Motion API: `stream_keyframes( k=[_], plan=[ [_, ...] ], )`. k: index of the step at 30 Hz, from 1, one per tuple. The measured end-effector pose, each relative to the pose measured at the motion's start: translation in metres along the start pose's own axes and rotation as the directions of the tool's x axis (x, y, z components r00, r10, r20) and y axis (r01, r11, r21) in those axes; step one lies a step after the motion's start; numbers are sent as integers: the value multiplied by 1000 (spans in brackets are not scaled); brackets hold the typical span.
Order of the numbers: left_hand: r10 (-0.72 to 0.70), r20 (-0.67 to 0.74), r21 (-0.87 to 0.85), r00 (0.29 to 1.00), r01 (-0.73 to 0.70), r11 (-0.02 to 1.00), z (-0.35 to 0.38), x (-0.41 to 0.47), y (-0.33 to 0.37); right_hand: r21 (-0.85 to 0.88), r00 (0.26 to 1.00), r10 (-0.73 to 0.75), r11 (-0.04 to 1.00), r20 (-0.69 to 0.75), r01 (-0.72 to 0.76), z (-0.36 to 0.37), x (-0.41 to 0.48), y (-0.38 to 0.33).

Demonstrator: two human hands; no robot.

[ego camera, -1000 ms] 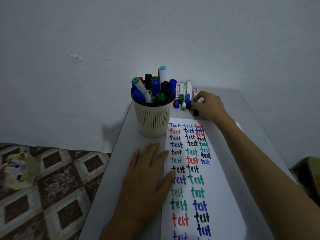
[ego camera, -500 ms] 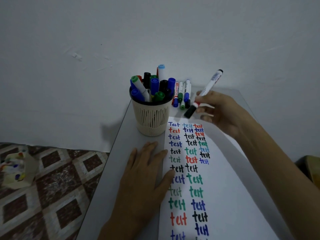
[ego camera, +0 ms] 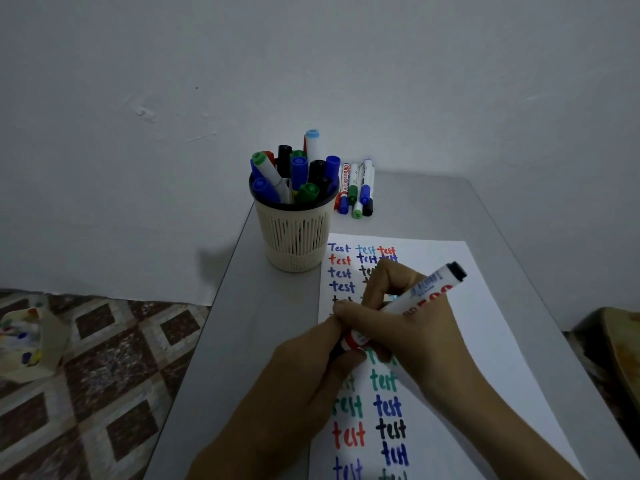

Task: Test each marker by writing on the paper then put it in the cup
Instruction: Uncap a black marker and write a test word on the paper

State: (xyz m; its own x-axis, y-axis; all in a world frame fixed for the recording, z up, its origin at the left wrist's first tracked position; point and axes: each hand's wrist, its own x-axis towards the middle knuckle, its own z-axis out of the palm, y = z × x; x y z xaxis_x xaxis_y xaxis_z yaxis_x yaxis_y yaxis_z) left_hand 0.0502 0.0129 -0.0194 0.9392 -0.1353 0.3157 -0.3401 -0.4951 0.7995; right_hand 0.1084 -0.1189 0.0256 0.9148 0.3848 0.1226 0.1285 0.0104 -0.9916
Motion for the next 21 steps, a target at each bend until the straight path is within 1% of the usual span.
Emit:
stream_keyframes(
  k=[2,6,9,14,17,19,21],
  plan=[
    [-20,21,-78,1000,22,997,-1,0,4,76,999,23,997,36,-25,-2,-1,0],
    [-4,-42,-84,999,1,996,-1,-1,10,153,992,48,986,117,-65,-6,0,-3],
    [-3,-99,-94,995,-6,996,0,-2,12,168,986,62,982,155,-88,-7,0,-2],
    [-20,-104,-189,994,0,982,3,-1,17,175,984,80,979,161,-108,-10,0,-3],
    [-30,-115,-228,993,4,974,5,-1,18,165,984,62,982,170,-91,-12,2,-1],
    [-58,-109,-270,992,26,962,4,0,20,129,982,3,991,191,-29,-15,3,-4],
    [-66,-121,-303,990,26,953,2,0,19,117,966,-56,993,251,27,-18,7,-8]
  ],
)
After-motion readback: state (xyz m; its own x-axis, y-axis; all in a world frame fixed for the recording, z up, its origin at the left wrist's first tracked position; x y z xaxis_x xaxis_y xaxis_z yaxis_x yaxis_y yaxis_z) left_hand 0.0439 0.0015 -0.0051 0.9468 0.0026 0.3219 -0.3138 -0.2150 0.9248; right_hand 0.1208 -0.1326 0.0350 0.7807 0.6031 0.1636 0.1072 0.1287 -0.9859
